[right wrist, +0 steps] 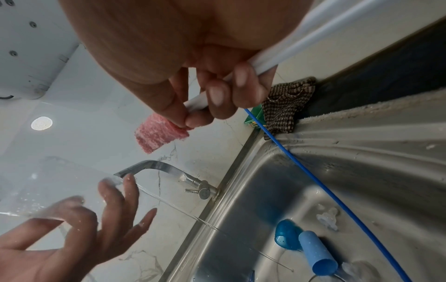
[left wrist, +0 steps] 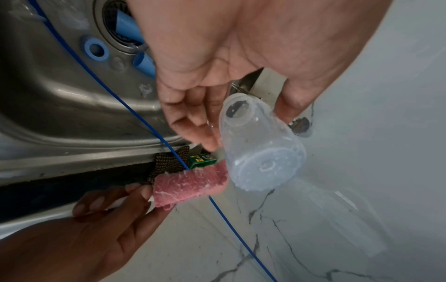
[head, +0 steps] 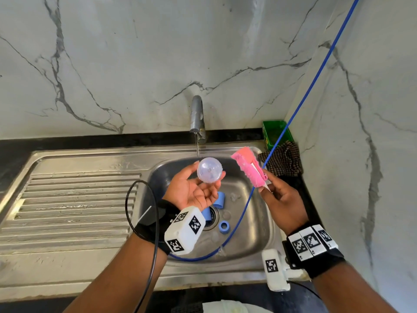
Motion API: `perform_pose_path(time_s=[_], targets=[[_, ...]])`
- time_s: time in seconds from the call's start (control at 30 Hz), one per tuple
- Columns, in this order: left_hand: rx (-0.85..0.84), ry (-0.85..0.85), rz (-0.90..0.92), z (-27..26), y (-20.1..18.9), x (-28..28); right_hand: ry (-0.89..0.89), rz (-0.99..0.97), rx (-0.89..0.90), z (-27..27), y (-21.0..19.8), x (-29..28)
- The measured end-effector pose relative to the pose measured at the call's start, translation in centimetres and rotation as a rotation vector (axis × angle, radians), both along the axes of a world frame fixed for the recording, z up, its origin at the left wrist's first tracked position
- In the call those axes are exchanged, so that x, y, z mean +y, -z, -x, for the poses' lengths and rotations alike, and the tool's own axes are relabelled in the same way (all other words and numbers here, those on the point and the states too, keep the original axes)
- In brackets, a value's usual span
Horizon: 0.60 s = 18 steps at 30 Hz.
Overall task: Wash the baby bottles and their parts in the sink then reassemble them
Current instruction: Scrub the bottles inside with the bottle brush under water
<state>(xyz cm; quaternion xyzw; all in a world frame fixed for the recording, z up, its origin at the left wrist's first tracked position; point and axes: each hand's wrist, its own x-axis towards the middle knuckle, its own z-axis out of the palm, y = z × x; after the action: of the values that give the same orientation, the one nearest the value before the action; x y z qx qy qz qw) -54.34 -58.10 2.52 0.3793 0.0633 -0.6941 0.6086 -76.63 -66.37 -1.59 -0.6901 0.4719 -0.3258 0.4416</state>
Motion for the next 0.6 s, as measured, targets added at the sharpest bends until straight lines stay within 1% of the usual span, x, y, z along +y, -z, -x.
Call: perform_pose_path(time_s=[0.13,0.3,0.37,0.43,0.5,0.53,0.6], targets=[[-0.029,-0.001,0.007,-0.6,-0.5,0.2,0.008,-0.002,0.011,0.0,-0.2,0.3],[-0.107,0.085,-0.178,-1.0,1.1,2.6,-0.050,-0.002,0.032,-1.6,0.1,0.9],[-0.104,0.064,-0.162,-2.1,1.5,4.1,-0.093,0.011,0.021,-2.7,0.2,1.4],[-0.140,0.074,-0.152,-3.7,1.5,6.0,-0.123,0.011,0.021,-4.0,0.5,2.0],[-0.253,0.119,-0.167,-5.3,1.7,7.8,-0.157,0.009,0.027,-5.2,0.6,2.7],[-0.359,0.115,-0.170,-6.5,2.0,9.0,-0.189,0.014,0.035,-6.3,0.6,3.2],[-0.646,0.098,-0.190,-9.0,3.3,11.4,-0.230,0.024,0.058,-7.7,0.5,3.9]])
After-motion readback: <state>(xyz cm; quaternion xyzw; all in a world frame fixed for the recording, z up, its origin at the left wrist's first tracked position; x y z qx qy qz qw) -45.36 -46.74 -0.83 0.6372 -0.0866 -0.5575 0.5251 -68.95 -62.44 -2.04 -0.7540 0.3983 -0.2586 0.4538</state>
